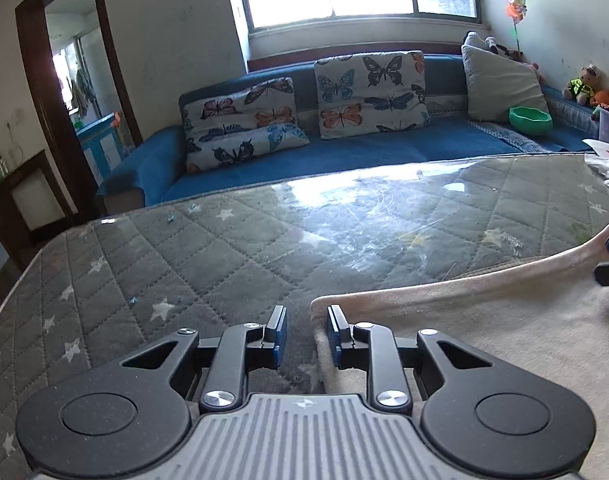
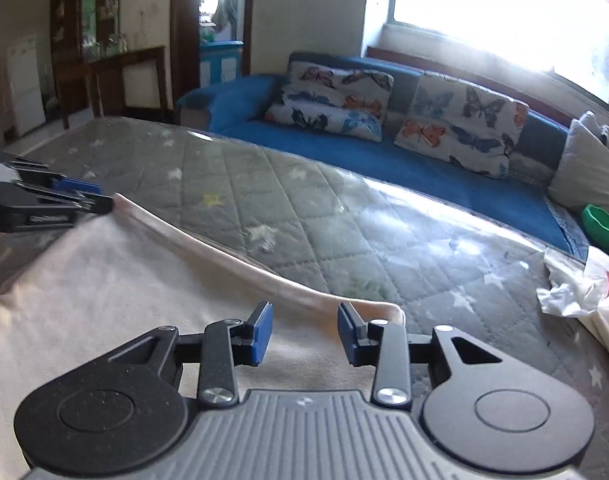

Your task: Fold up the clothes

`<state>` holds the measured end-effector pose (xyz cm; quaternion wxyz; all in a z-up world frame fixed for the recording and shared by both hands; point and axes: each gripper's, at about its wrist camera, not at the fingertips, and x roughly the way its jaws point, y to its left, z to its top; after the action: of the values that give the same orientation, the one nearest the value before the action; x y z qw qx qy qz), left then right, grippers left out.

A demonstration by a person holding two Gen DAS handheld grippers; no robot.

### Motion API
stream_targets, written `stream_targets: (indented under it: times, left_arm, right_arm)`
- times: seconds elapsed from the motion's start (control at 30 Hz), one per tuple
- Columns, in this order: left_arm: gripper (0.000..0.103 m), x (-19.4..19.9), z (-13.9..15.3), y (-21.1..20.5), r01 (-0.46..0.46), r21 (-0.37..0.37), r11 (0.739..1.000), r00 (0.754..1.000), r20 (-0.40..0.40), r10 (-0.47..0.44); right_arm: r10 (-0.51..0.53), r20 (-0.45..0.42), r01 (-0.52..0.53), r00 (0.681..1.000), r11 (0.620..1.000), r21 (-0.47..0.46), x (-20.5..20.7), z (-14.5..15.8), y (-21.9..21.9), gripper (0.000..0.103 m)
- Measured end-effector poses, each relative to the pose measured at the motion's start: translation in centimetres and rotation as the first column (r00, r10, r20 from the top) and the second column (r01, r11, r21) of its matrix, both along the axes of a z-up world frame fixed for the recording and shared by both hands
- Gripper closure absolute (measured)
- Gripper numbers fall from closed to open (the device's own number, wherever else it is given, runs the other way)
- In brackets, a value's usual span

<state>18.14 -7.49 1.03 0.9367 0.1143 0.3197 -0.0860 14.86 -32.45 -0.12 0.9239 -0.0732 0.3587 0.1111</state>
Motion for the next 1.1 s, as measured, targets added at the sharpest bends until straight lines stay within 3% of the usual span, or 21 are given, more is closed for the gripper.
stream_targets:
  times: [0.1, 0.2, 0.33, 0.4, 0.73, 1.03, 1.1]
  left_arm:
    - [0.076, -0.2, 0.7, 0.7, -0.014, -0.017, 1.000, 1.000, -0.007, 0.014]
    - [0.076, -0.9, 1.4, 1.5, -0.025, -0.037, 0.999, 1.000, -0.010, 0.024]
    - [0.072, -3.2, 2.3, 2.2, -0.023, -0.059, 0.998, 1.000, -0.016, 0.022]
    - [0.058, -5.1, 2.7, 2.3, -0.013, -0.056, 0.998, 1.000, -0.002, 0.013]
    - [0.057, -17.4, 2.6, 1.2, 0.159, -0.056, 0.986, 0.987, 0.031, -0.157]
    - [0.057, -23.8, 0.0, -0.6, 0.228, -0.010, 0.974, 0.973, 0.045, -0.228]
    - [0.054, -24.1, -0.1, -0.5, 0.215, -0.023, 0.976, 0.976, 0.038, -0.214]
  right_arm:
    - [-0.001, 0.001, 0.001, 1.000, 1.000, 0.003, -0.3, 0.2, -0.2, 0.064]
    - [0.031, 0.029, -0.031, 0.999, 1.000, 0.000, -2.0, 1.3, 0.0, 0.053]
    - [0.061, 0.048, -0.062, 0.997, 0.998, 0.018, -5.1, 2.7, 0.4, 0.047]
    - [0.082, 0.054, -0.084, 0.995, 0.996, 0.031, -7.3, 3.2, 1.0, 0.042]
    - [0.236, 0.060, -0.235, 0.970, 0.971, -0.032, -18.3, 3.3, 5.0, 0.029]
    - [0.201, 0.064, -0.195, 0.977, 0.976, -0.093, -23.6, 1.7, 5.6, 0.027]
    - [0.181, 0.077, -0.174, 0.981, 0.981, -0.083, -24.4, 1.8, 5.2, 0.022]
